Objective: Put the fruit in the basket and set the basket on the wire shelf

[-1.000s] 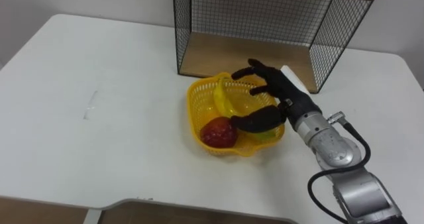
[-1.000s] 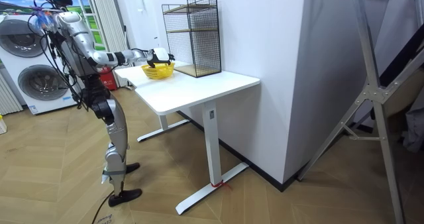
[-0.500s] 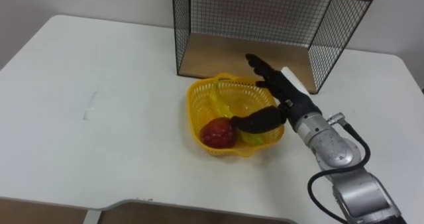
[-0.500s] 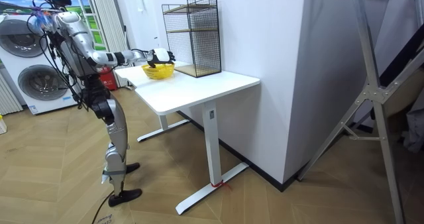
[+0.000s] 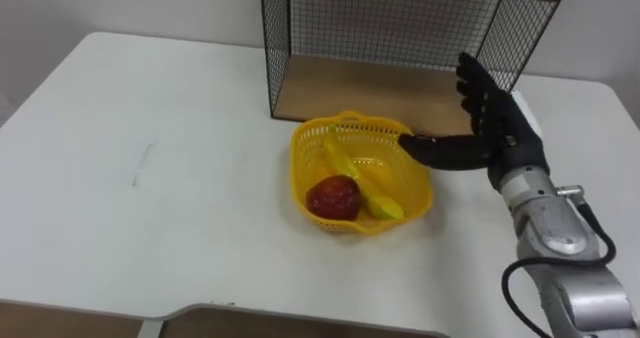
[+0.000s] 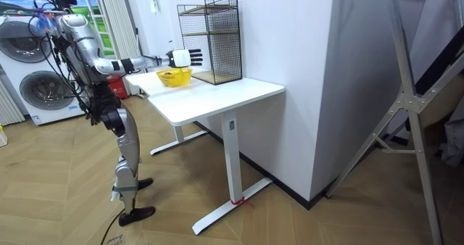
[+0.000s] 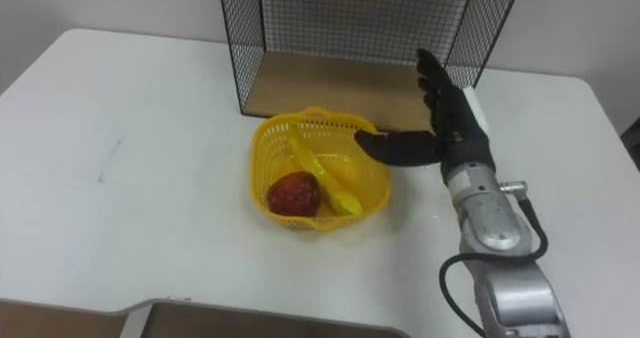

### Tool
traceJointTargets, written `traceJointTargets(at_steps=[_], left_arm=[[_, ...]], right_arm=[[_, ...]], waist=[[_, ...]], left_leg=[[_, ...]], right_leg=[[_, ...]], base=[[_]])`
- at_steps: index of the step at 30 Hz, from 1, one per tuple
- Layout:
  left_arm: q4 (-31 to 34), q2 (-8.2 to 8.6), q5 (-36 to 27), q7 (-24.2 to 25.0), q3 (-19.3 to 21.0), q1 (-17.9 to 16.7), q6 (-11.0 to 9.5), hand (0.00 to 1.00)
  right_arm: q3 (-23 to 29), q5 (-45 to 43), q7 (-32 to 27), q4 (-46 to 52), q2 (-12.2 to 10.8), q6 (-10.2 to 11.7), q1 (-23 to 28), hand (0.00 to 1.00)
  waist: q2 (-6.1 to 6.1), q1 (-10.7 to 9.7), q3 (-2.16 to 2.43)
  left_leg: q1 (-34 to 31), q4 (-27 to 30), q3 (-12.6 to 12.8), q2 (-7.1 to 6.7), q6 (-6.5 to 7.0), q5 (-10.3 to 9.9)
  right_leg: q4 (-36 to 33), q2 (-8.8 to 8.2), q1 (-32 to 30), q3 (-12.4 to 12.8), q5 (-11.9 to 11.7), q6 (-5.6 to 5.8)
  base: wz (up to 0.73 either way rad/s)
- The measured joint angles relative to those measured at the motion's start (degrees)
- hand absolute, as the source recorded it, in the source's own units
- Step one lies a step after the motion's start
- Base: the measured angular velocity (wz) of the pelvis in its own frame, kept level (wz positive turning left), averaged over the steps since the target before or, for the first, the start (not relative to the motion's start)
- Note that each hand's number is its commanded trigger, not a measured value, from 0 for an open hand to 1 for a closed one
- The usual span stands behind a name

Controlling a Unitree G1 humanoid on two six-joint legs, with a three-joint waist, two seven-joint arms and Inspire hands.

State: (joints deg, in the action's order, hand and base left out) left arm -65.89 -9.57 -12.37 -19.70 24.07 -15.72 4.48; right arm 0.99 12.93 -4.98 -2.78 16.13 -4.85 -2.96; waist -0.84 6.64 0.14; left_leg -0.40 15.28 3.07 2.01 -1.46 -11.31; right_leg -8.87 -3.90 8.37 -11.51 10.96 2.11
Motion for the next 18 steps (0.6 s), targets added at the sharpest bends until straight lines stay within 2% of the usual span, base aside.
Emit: traceJointTargets(at_steps=[2,4,6,7,8,9,10,12,13,15,18], left_arm=[[0.8,0.01,-4.9,-3.2,3.1,-0.2,-0.6,0.00],[4.5,-0.08,-8.9,-7.6,6.0,-0.6,-0.8,0.00],[12.5,-0.19,-11.3,-14.9,9.8,-1.1,-1.6,0.00],[14.0,-0.27,-11.3,-16.7,10.8,-1.0,-2.1,0.00],[19.0,-0.26,-11.3,-20.5,13.2,-0.3,-2.2,0.00],[25.4,-0.29,-11.2,-24.5,14.2,-0.1,-2.7,0.00],[28.7,-0.29,-11.2,-26.3,14.2,-0.1,-3.3,0.00],[40.8,-0.15,-10.3,-33.1,14.1,-0.1,-5.0,0.00],[43.3,-0.15,-9.9,-34.5,14.1,0.0,-5.3,0.00],[51.9,-0.22,-6.8,-39.0,14.0,0.4,-7.1,0.00],[60.0,-0.31,-3.2,-42.3,14.0,1.1,-7.5,0.00]], right_arm=[[1.9,2.1,-1.9,0.9,0.0,0.0,1.1,0.00],[3.4,5.7,-4.2,1.9,0.3,0.0,2.6,0.00],[5.5,6.6,-7.1,3.1,0.4,0.0,5.1,0.00],[5.6,6.6,-7.9,3.2,0.4,0.0,5.4,0.00],[6.2,6.5,-9.0,3.7,0.4,0.1,6.9,0.00],[6.9,5.7,-9.6,3.7,0.4,0.1,8.5,0.00],[7.1,5.1,-9.9,3.7,0.4,0.1,9.1,0.00],[7.4,4.1,-11.0,3.7,-0.3,0.1,10.6,0.00],[7.4,4.1,-11.2,3.7,-0.4,0.1,10.9,0.00],[7.3,2.7,-11.3,3.7,-0.3,0.2,12.4,0.00],[7.7,2.0,-11.8,3.7,-0.4,0.3,14.3,0.00]], waist=[[0.40,0.0,0.10],[0.77,-0.3,0.12],[0.74,0.2,0.27],[0.75,0.3,0.27],[0.95,0.6,0.20],[0.57,1.2,0.40],[0.49,1.5,0.44],[0.44,1.7,0.56],[0.59,1.7,0.53],[0.42,1.6,0.76],[0.62,1.4,0.74]], left_leg=[[0.0,0.1,-0.1,-0.05,0.02,0.0],[0.2,0.1,-0.5,-0.14,0.03,0.1],[0.6,-0.6,-0.9,-0.31,-0.01,0.6],[0.8,-1.1,-0.9,-0.37,-0.02,0.9],[0.9,-1.7,-1.0,-0.52,-0.03,1.4],[0.9,-1.9,-1.2,-0.56,-0.06,1.5],[0.9,-1.9,-1.2,-0.57,-0.07,1.5],[1.0,-1.8,-0.8,-0.71,-0.01,1.6],[1.1,-1.8,-0.7,-0.70,0.00,1.6],[1.2,-1.8,-0.4,-0.77,0.05,1.6],[1.1,-1.7,-0.6,-0.86,0.12,1.5]], right_leg=[[0.0,-0.05,0.1,-0.1,0.0,0.00],[0.1,-0.09,0.5,-0.8,0.0,0.00],[0.1,-0.16,0.7,-1.0,0.0,0.04],[0.1,-0.22,0.7,-0.9,0.0,0.03],[0.2,-0.31,0.6,-1.0,0.0,0.03],[0.2,-0.32,0.6,-1.1,0.0,0.02],[0.2,-0.33,0.6,-1.1,0.1,-0.01],[0.3,-0.48,0.6,-0.5,0.3,-0.06],[0.3,-0.50,0.6,-0.2,0.3,-0.06],[0.2,-0.60,0.4,0.2,0.3,-0.03],[0.2,-0.61,0.3,0.2,0.3,0.01]], base=[[0.03],[0.12],[0.09],[0.00],[0.04],[0.05],[0.00],[-0.08],[-0.12],[-0.11],[-0.01]])
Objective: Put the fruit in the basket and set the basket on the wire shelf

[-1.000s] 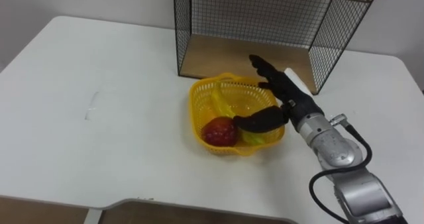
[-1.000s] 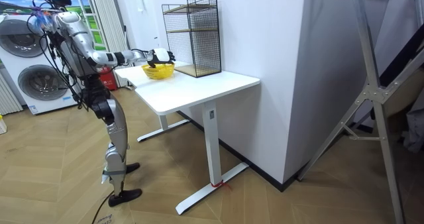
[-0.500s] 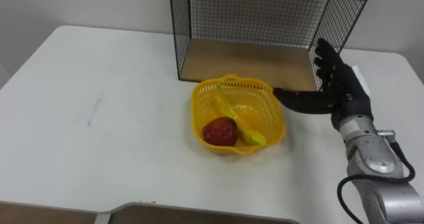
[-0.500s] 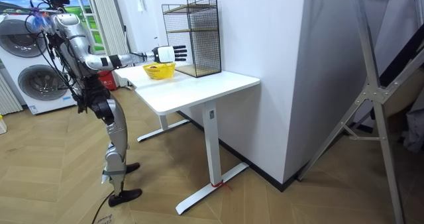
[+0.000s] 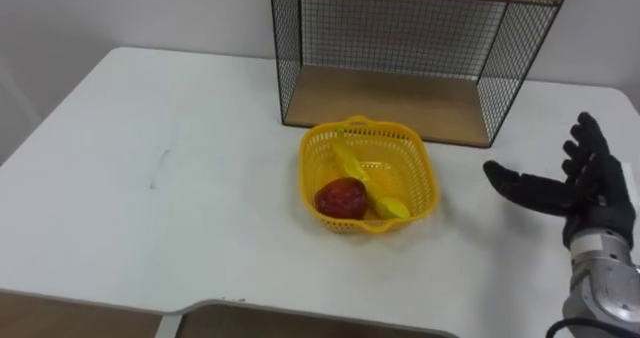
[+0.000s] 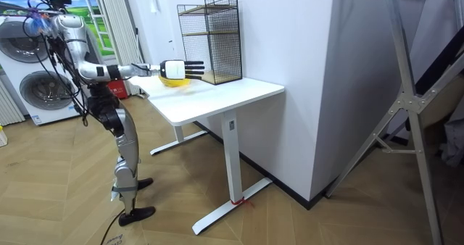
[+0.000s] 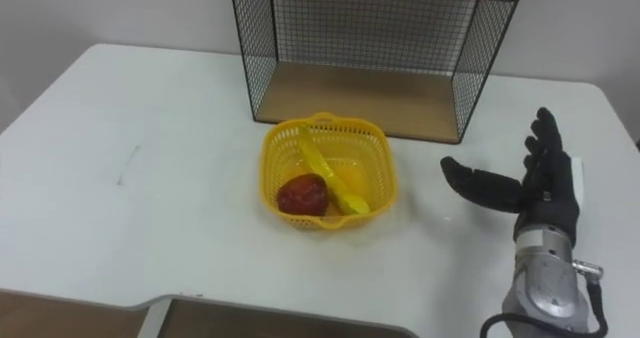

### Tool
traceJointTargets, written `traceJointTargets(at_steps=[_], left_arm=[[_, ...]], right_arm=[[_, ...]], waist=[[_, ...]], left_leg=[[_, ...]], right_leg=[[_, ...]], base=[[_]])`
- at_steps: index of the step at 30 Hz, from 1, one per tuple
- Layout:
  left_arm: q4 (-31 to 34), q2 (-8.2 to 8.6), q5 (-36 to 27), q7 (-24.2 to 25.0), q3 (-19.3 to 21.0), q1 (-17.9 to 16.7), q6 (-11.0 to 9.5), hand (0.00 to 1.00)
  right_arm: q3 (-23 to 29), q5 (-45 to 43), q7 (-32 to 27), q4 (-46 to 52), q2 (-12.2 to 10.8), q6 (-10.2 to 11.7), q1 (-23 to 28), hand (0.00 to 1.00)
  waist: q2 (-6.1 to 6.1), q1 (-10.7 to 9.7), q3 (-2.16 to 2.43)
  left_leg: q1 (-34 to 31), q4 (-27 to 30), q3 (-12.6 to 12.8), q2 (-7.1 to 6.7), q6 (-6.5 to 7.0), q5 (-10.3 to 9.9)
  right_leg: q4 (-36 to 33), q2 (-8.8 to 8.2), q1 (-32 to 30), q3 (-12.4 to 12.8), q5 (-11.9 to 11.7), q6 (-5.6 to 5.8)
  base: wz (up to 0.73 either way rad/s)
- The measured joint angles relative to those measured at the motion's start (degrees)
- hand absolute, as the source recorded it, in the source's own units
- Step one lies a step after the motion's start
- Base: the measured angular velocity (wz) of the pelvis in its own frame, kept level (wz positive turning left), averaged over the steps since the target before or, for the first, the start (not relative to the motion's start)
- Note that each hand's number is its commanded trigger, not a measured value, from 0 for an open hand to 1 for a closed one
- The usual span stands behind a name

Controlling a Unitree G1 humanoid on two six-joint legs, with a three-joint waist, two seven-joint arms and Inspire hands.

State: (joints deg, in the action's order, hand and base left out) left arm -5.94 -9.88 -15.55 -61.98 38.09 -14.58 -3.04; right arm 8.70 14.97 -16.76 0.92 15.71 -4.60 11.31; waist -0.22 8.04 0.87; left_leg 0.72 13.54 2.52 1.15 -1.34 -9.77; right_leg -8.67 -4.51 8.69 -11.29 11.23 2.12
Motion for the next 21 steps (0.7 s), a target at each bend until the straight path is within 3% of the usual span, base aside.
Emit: traceJointTargets(at_steps=[7,10,13,16,21], left_arm=[[13.1,-0.10,5.8,-0.6,-1.3,1.1,-0.8,0.00],[16.3,-0.14,7.0,2.7,-2.9,1.7,-1.3,0.00],[18.8,-0.15,8.1,5.9,-6.8,1.6,-2.7,0.00],[18.6,-0.14,8.8,10.3,-12.3,1.6,-4.8,0.00],[15.6,-0.02,3.7,20.1,-22.0,1.7,-8.0,0.00]], right_arm=[[0.1,0.2,2.0,0.1,0.0,1.0,0.2,0.00],[0.0,0.4,4.5,0.4,-0.1,1.2,0.1,0.00],[0.0,1.0,6.6,0.4,-1.1,2.7,0.0,0.00],[-0.3,2.8,8.8,0.4,-1.4,4.9,-0.1,0.00],[-0.9,10.0,12.7,0.2,-3.6,9.1,-0.1,0.00]], waist=[[0.95,-0.3,-0.12],[1.44,-0.8,-0.19],[1.51,-1.8,-0.29],[1.61,-2.4,-0.62],[0.90,-3.4,-1.90]], left_leg=[[0.3,0.0,-0.5,-0.01,0.00,0.0],[0.0,0.1,-0.5,-0.09,0.00,0.0],[-0.3,0.2,-1.0,-0.15,-0.01,0.0],[-0.3,0.1,-0.9,-0.20,0.00,0.0],[0.0,0.0,-0.4,-0.12,0.01,0.0]], right_leg=[[0.1,0.06,0.3,-0.4,0.0,0.00],[0.2,0.05,0.3,-0.6,0.0,0.00],[0.5,0.06,0.4,-1.1,0.0,0.00],[0.5,0.00,0.5,-1.3,0.0,0.00],[0.1,-0.01,0.4,-0.9,0.0,0.00]], base=[[0.01],[0.07],[0.06],[0.01],[-0.04]])
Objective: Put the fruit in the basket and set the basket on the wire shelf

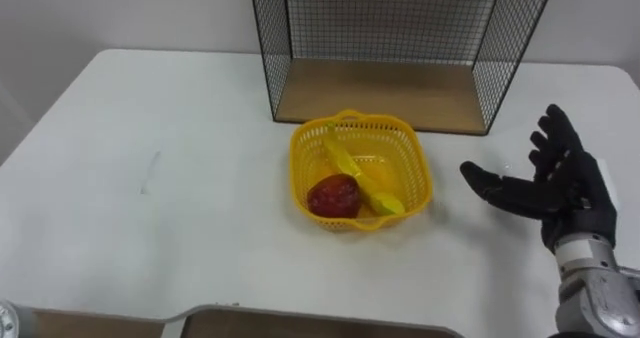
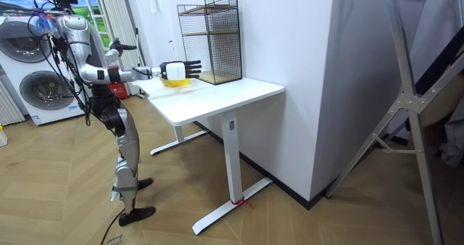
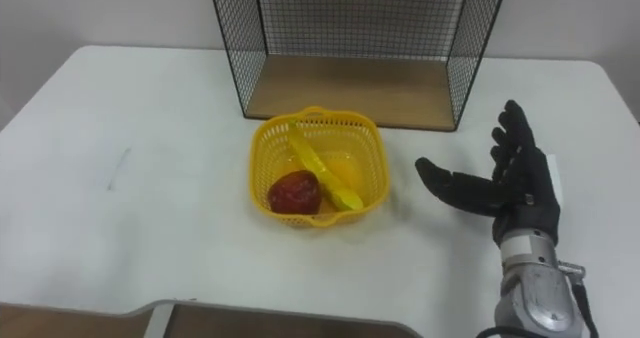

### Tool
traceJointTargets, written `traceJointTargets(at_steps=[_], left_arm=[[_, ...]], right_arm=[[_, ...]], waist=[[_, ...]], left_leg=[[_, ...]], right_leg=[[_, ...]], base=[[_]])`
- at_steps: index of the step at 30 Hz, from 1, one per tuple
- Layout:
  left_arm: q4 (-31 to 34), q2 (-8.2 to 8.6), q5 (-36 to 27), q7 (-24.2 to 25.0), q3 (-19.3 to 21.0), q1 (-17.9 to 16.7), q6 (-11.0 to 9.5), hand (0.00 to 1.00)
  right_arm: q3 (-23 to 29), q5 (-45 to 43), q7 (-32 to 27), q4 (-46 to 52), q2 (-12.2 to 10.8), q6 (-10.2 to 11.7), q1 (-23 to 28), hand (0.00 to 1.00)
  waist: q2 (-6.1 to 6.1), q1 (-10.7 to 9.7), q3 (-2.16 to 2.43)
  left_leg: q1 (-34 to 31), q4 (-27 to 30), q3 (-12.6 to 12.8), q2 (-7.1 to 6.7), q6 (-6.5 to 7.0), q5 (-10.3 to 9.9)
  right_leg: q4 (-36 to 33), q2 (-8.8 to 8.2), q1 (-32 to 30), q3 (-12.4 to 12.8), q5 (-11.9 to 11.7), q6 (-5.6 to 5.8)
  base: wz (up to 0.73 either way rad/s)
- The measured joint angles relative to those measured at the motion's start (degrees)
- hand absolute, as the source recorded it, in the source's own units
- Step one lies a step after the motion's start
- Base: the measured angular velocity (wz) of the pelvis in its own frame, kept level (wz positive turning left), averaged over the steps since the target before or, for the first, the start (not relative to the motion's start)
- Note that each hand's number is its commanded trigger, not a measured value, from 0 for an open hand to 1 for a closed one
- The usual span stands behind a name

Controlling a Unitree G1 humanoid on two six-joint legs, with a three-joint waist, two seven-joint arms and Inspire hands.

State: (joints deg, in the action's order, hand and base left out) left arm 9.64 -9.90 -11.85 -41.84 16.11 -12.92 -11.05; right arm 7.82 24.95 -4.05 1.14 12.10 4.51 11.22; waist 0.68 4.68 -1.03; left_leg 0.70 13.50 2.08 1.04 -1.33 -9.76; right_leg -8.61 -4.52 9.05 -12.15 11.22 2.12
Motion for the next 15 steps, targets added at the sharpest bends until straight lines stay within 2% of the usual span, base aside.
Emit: traceJointTargets(at_steps=[4,6,10,12,15], left_arm=[[-2.2,0.22,-3.7,6.4,-5.4,0.0,-0.4,0.00],[-3.9,0.32,-5.6,10.0,-8.0,0.0,-1.3,0.00],[-7.7,0.54,-5.7,15.4,-11.9,0.4,-1.7,0.00],[-9.6,1.42,-6.1,18.3,-13.9,0.5,-1.7,0.00],[-10.6,2.70,-6.1,21.5,-14.6,0.5,-1.7,0.00]], right_arm=[[-1.1,0.5,1.3,-0.4,-0.7,1.3,0.1,0.00],[-3.0,0.2,2.8,-0.4,-0.9,1.8,0.1,0.00],[-4.8,-0.8,5.0,-1.3,-1.2,1.9,0.1,0.00],[-5.4,-0.8,6.1,-2.5,-1.4,1.9,0.1,0.00],[-5.9,-0.7,6.8,-2.9,-2.1,1.9,0.0,0.00]], waist=[[-0.12,-0.7,-0.03],[-0.10,-1.4,-0.01],[-0.15,-1.6,0.11],[-0.39,-1.8,0.27],[-0.80,-2.0,0.56]], left_leg=[[0.0,0.0,0.2,0.00,0.11,-0.2],[-0.1,0.0,0.3,0.02,0.10,-0.1],[0.0,0.0,0.7,0.10,0.11,-0.1],[-0.2,0.0,1.1,0.18,0.11,-0.1],[-0.3,0.0,1.2,0.24,0.11,-0.1]], right_leg=[[-0.1,0.00,-0.4,0.4,0.0,0.06],[-0.1,0.01,-0.4,0.5,0.0,0.06],[-0.3,0.01,-0.7,0.9,0.0,0.06],[-0.5,0.01,-1.1,1.3,0.0,0.06],[-0.6,0.01,-1.4,1.4,0.0,0.05]], base=[[-0.04],[0.00],[-0.05],[-0.10],[0.00]])
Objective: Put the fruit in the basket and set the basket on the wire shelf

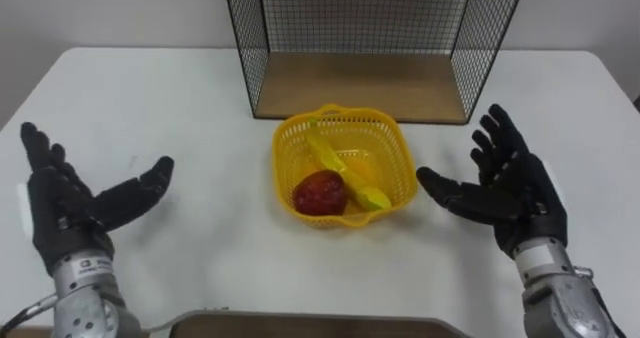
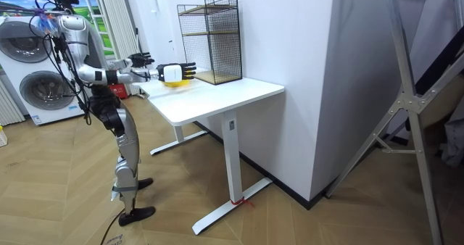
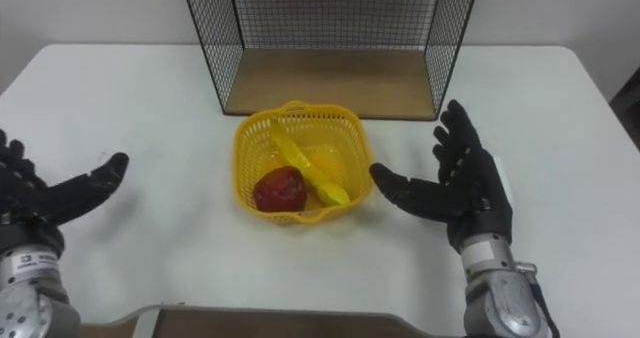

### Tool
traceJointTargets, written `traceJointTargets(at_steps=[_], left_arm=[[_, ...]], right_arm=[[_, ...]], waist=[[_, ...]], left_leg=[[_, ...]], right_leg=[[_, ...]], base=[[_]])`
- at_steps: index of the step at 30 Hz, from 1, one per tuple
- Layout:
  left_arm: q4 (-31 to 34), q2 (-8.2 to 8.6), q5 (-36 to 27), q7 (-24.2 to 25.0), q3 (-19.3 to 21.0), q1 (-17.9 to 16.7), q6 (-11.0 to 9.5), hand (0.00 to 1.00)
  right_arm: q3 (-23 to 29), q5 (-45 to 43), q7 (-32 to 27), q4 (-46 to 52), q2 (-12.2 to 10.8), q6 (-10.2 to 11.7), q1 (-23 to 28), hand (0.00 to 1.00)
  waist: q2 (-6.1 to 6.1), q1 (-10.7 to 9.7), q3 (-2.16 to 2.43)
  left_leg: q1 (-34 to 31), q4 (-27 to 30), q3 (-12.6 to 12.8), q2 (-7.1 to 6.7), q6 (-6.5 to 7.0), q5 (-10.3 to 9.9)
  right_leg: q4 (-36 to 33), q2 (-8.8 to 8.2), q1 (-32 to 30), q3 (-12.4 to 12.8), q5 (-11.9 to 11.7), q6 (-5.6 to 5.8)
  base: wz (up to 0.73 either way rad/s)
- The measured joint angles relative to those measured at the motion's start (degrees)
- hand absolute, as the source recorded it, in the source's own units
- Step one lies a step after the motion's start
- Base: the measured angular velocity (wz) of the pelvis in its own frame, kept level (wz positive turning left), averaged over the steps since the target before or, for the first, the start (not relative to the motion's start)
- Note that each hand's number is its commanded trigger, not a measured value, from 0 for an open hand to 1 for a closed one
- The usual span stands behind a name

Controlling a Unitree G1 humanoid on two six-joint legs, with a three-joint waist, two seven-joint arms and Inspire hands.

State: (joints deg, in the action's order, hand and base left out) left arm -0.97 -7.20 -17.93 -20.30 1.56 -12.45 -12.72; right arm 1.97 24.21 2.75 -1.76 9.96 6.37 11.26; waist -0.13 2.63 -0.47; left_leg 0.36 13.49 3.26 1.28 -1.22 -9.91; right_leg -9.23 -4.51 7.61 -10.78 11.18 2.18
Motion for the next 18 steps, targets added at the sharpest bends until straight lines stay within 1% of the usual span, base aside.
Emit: traceJointTargets(at_steps=[3,5,7,8,10,13,16,18], left_arm=[[-0.2,0.05,-0.7,2.4,-1.5,0.0,0.0,0.00],[-0.2,0.21,-0.7,3.7,-2.6,0.0,0.0,0.00],[-0.2,0.89,-0.7,5.2,-3.1,0.1,0.0,0.00],[-0.2,1.53,-0.7,6.0,-3.2,0.2,0.0,0.00],[-0.5,1.67,-0.8,7.0,-3.6,0.1,0.0,0.00],[-1.4,1.86,-1.8,8.7,-4.0,0.2,0.0,0.00],[-2.2,2.12,-1.8,9.9,-4.3,0.4,0.1,0.00],[-4.2,2.10,-1.8,10.4,-5.0,1.3,0.3,0.00]], right_arm=[[-1.0,0.7,0.4,0.0,-0.8,0.0,-0.3,0.00],[-2.0,1.2,1.2,0.0,-1.2,0.0,-0.9,0.00],[-2.8,1.4,1.9,0.1,-1.4,0.0,-1.4,0.00],[-3.2,1.4,2.3,0.1,-1.6,0.0,-1.4,0.00],[-3.6,1.4,2.4,0.1,-1.9,0.0,-1.4,0.00],[-4.3,1.4,2.4,0.1,-2.1,0.0,-1.6,0.00],[-4.4,1.4,2.5,-0.1,-2.7,0.0,-1.8,0.00],[-4.9,1.4,2.5,-2.4,-2.7,0.0,-2.9,0.00]], waist=[[-0.10,-0.6,0.05],[-0.11,-0.6,0.05],[-0.12,-0.8,0.05],[-0.21,-0.8,0.11],[-0.30,-0.7,0.12],[-0.43,-0.8,0.04],[-0.72,-0.8,-0.15],[-1.08,-0.8,-0.42]], left_leg=[[-0.1,0.1,0.1,0.07,0.00,0.0],[-0.1,0.1,0.5,0.10,0.01,0.0],[-0.1,0.1,0.6,0.11,0.01,0.0],[-0.1,0.1,0.6,0.11,0.01,0.0],[0.0,0.1,0.6,0.11,0.01,0.0],[0.2,0.1,0.6,0.13,0.01,0.0],[0.2,0.1,0.6,0.13,0.01,0.0],[0.2,0.2,0.6,0.13,0.01,0.0]], right_leg=[[-0.6,0.02,-0.4,0.0,0.0,0.00],[-0.6,0.03,-0.6,0.5,0.0,0.00],[-0.6,0.02,-0.6,0.6,0.0,-0.01],[-0.6,0.02,-0.6,0.6,0.0,-0.01],[-0.6,0.04,-0.4,0.7,0.0,-0.01],[-0.6,0.04,-0.3,0.7,0.0,-0.01],[-0.6,0.04,-0.2,0.7,0.0,-0.01],[-0.6,0.04,-0.2,0.6,0.0,-0.01]], base=[[0.00],[-0.08],[-0.04],[0.00],[0.00],[0.00],[0.00],[0.00]])
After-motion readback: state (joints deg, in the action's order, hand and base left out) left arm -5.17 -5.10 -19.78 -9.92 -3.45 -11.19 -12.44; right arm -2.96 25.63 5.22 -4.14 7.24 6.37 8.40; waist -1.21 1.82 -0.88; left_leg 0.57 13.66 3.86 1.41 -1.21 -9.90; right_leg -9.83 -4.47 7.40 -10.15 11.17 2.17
